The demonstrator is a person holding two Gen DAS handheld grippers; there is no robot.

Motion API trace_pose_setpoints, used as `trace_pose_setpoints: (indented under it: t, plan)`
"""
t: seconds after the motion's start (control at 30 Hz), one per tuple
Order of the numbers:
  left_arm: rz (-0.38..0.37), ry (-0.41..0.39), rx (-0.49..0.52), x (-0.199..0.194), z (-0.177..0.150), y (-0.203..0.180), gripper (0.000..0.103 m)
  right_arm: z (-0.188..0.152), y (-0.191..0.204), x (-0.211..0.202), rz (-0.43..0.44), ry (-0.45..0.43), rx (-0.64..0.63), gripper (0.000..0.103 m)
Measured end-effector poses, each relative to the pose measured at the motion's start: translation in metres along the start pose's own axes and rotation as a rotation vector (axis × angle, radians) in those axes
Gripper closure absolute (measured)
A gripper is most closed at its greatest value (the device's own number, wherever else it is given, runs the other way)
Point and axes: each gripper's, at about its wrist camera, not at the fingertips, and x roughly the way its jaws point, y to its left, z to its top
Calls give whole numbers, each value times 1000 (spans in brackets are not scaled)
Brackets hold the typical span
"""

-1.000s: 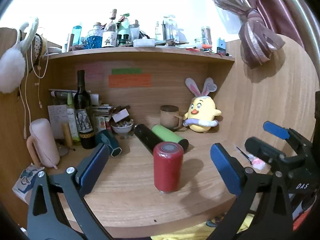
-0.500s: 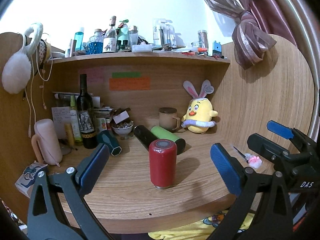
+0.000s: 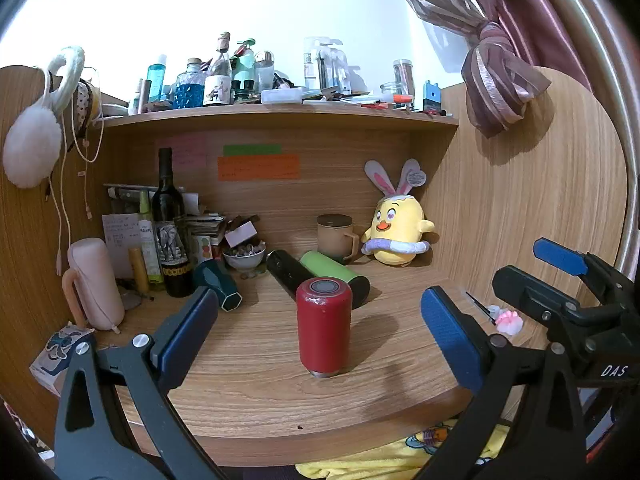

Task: Flip cup upside down

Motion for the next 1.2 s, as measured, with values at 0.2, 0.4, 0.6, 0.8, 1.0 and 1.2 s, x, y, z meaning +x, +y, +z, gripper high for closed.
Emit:
trace_pose_setpoints:
  t: [0.2, 0.4, 0.6, 0.8, 1.0, 1.2]
  plan:
    - [-1, -1, 3, 0, 0, -1, 0, 0, -1, 0, 1, 1, 2, 0]
    - [1, -2, 5, 0, 0, -2, 0, 0, 0, 0, -1, 1, 2, 0]
    - [-1, -2, 5, -1, 0, -2, 0, 0, 0, 0, 1, 1, 3, 0]
    - [0, -2, 6, -1, -1, -2, 0, 0, -1, 0, 0, 1, 2, 0]
    - [2, -3, 9, -1, 0, -2, 0, 0, -2, 0, -2, 3, 2, 0]
    - [1, -6, 5, -1, -1, -2, 0, 1, -2, -1, -1, 2, 1, 0]
